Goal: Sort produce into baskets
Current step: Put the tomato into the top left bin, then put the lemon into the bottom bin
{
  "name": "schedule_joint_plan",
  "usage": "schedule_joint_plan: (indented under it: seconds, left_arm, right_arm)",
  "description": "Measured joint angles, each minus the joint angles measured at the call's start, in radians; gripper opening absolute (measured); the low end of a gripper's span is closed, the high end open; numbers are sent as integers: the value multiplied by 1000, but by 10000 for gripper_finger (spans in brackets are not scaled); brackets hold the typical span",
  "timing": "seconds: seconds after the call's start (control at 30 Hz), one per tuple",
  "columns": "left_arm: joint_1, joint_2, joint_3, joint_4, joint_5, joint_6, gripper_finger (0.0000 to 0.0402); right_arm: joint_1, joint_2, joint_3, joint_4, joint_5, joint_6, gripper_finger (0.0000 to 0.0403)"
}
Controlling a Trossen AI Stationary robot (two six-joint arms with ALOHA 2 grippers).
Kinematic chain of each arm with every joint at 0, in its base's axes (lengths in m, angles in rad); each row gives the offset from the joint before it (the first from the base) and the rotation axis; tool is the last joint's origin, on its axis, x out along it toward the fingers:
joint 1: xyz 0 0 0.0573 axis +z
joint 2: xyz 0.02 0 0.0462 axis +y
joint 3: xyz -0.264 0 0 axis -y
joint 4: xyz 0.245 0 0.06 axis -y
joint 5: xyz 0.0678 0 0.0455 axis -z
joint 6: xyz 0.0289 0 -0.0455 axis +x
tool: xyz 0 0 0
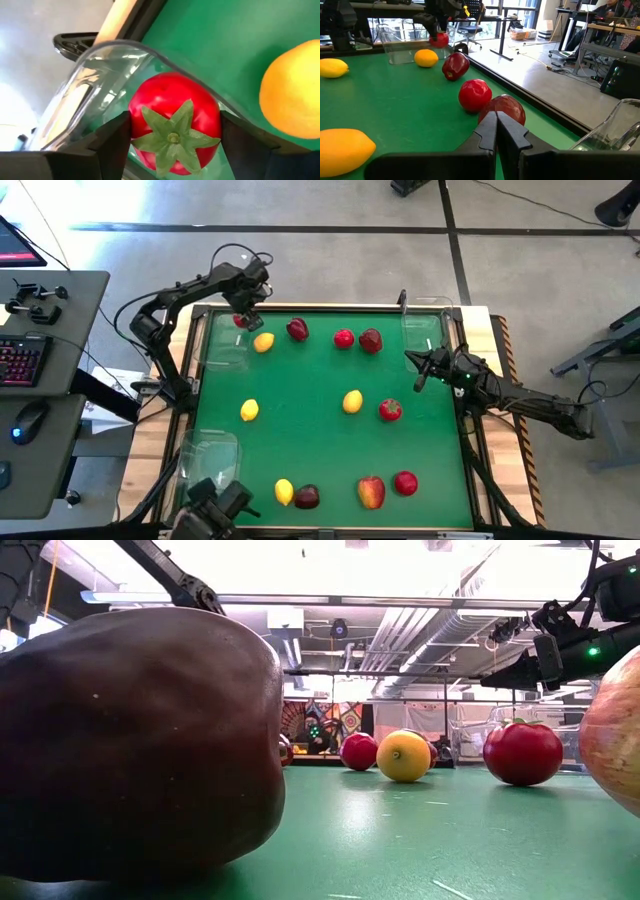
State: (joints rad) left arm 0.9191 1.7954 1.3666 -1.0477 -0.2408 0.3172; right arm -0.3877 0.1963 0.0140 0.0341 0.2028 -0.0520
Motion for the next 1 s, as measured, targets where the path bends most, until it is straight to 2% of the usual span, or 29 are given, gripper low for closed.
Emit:
schedule_joint_plan:
  seconds: [0.2,0.33,0.63,0.83,1.0]
  left_arm:
    - [-16,0,0,6,-30,-36,307]
    - [-17,0,0,6,-31,-47,320]
    - [-16,0,0,-4,-32,-36,321]
    - [-16,-4,0,2,-133,-43,312]
    - [-16,-62,0,39,-137,-36,290]
  right_arm:
    - [0,0,0,0,0,0,0]
    - [0,0,0,0,0,0,0]
    - [0,0,0,0,0,0,0]
    - [0,0,0,0,0,0,0]
    - [0,0,0,0,0,0,0]
